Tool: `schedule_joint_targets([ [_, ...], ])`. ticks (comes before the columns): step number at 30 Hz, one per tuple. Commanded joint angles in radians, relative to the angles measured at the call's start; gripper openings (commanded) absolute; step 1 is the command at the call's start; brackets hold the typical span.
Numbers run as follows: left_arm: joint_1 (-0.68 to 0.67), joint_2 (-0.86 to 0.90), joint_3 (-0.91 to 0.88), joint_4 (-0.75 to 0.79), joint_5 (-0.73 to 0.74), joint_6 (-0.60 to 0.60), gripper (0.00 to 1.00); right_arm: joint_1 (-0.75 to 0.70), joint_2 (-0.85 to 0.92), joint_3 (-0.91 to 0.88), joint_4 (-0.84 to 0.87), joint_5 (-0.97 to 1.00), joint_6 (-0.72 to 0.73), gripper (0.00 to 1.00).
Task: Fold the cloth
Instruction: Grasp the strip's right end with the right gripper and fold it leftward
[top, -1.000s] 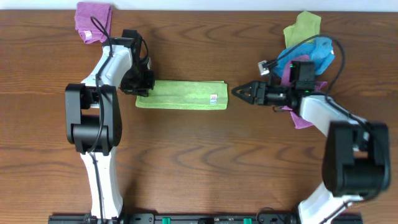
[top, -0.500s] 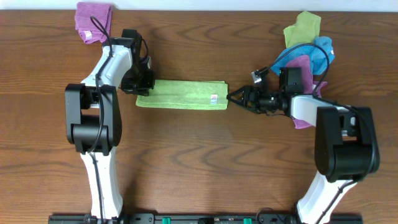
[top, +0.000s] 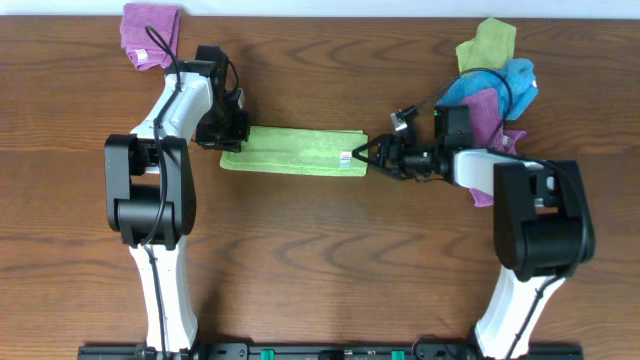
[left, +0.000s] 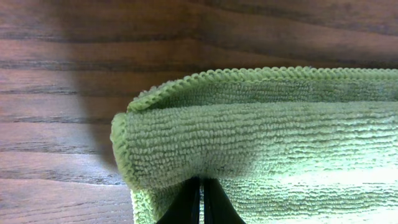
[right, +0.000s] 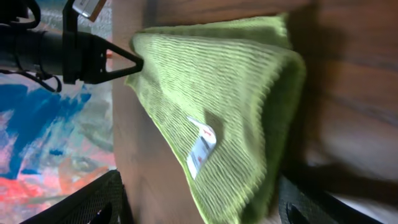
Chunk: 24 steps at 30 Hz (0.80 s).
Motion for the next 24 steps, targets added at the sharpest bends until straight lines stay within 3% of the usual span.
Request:
schedule_joint_targets([
  [1,-0.006,0.031,-0.022,0.019,0.020,-0.006,0.06,0.036,0.063,0.007,-0.012,0.092,0.023,0.80],
  [4,-0.006,0.031,-0.022,0.019,0.022,-0.006,0.06,0.046,0.064,0.034,-0.013,0.107,0.024,0.76],
  [7,-0.006,0.031,-0.022,0.016,0.022,-0.006,0.06,0.046,0.064,0.058,-0.013,0.107,0.027,0.61],
  [12,-0.008,0.031,-0.022,0.002,0.042,-0.008,0.06,0.046,0.064,0.102,-0.023,0.110,0.027,0.02],
  [17,-0.032,0.031,-0.022,-0.012,0.052,-0.037,0.06,0.045,0.061,0.204,-0.127,0.102,0.021,0.01],
  [20,-0.066,0.031,-0.022,-0.008,0.052,-0.055,0.06,0.054,0.048,0.335,-0.311,0.104,-0.068,0.02],
  [24,-0.119,0.031,-0.022,0.030,0.053,-0.102,0.06,0.097,0.019,0.534,-0.624,0.273,-0.209,0.01],
])
